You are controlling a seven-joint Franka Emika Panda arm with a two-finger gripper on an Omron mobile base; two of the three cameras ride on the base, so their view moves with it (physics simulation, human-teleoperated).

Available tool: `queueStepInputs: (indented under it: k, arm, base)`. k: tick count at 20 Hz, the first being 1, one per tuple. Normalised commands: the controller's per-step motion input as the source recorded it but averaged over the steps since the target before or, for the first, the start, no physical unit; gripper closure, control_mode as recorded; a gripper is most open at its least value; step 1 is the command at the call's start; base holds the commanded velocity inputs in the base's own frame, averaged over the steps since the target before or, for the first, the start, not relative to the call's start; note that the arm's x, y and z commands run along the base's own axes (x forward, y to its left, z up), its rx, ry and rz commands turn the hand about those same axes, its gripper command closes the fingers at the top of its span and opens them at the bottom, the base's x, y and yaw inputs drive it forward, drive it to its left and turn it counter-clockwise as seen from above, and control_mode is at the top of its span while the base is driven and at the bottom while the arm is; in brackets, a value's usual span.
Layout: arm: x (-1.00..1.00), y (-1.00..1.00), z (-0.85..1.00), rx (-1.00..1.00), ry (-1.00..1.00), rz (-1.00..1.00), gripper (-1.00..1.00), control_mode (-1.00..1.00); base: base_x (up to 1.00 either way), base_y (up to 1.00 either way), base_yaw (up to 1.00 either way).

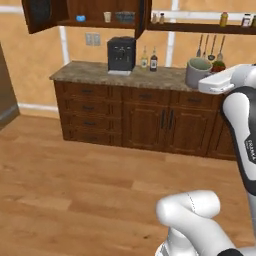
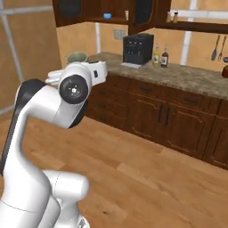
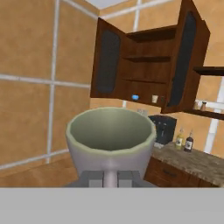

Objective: Gather all objects into one cabinet and sort the glasses and bowls to opposite sides.

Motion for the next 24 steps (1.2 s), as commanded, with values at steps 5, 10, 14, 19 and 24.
queueStepInputs:
  k: [5, 10, 14, 19, 24]
  arm:
    - [0.0, 0.0, 0.0, 0.0, 0.0, 0.0, 1.0, 1.0]
    - [0.0, 0.0, 0.0, 0.0, 0.0, 0.0, 1.0, 1.0]
    - [0.0, 0.0, 0.0, 0.0, 0.0, 0.0, 1.0, 1.0]
    - [0.0, 0.0, 0.0, 0.0, 0.0, 0.0, 1.0, 1.0]
    - [0.0, 0.0, 0.0, 0.0, 0.0, 0.0, 1.0, 1.0]
  base:
    - [1.0, 0.46, -0.6]
    - [0.9, 0.95, -0.34]
    - [0.04, 0.86, 0.01]
    - [0.16, 1.0, 0.01]
    - [1.0, 0.88, -0.03]
